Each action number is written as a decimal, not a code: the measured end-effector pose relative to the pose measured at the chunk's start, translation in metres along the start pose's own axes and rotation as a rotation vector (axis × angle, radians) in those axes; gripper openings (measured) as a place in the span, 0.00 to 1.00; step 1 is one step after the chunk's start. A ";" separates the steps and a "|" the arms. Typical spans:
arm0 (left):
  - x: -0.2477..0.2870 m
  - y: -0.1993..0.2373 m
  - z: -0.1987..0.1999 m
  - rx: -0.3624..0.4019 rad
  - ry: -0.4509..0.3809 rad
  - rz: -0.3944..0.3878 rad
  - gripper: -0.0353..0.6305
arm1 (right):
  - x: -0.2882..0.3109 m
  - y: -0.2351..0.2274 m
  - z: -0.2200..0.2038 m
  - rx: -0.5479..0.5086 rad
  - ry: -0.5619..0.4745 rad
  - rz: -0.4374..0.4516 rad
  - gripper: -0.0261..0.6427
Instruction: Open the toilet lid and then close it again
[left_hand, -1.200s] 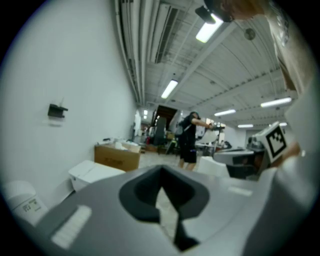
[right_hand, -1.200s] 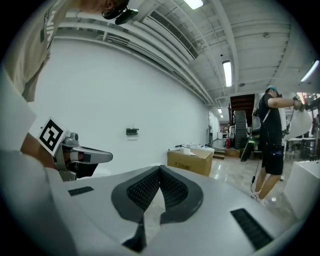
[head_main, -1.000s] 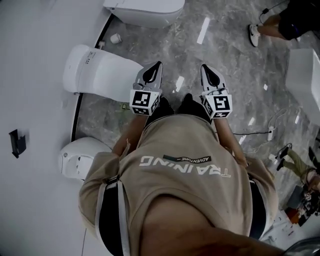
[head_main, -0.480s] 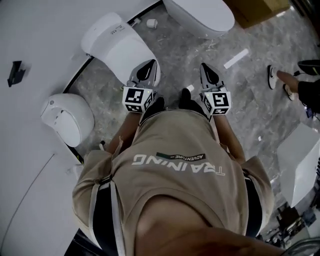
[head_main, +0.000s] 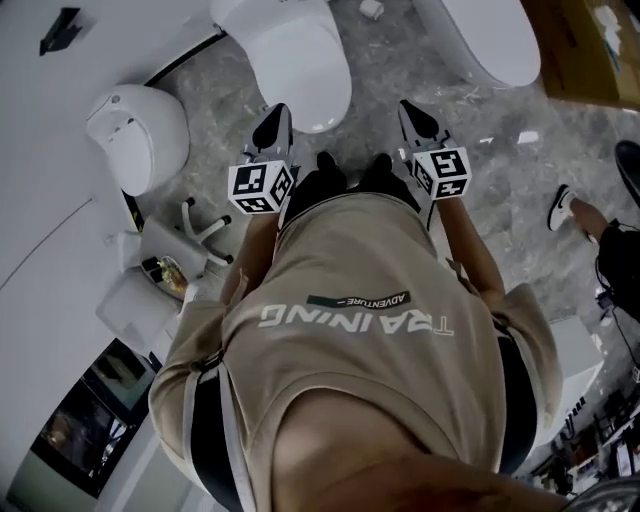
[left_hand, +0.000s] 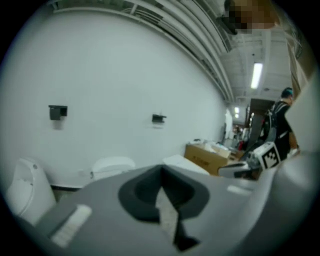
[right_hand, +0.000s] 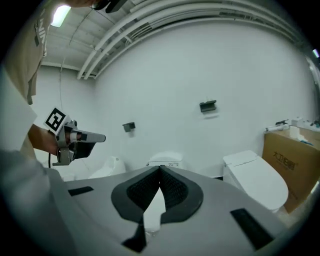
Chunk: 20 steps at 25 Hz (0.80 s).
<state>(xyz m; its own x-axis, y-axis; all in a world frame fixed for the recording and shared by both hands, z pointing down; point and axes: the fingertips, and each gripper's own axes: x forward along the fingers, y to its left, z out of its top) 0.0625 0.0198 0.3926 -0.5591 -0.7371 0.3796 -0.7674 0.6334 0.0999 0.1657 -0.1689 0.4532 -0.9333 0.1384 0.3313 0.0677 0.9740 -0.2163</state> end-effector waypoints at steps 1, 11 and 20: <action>-0.006 0.008 -0.001 -0.012 -0.002 0.028 0.06 | 0.009 0.007 -0.002 -0.006 0.014 0.030 0.05; -0.037 0.083 -0.015 -0.029 -0.034 0.137 0.06 | 0.089 0.084 0.012 -0.104 0.058 0.222 0.05; -0.006 0.151 0.005 -0.013 -0.105 -0.034 0.06 | 0.143 0.107 0.034 -0.120 0.104 0.082 0.05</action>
<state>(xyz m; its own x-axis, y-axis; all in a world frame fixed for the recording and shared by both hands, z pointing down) -0.0513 0.1189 0.4011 -0.5632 -0.7785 0.2770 -0.7828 0.6100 0.1231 0.0273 -0.0507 0.4464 -0.8817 0.2305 0.4117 0.1900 0.9721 -0.1374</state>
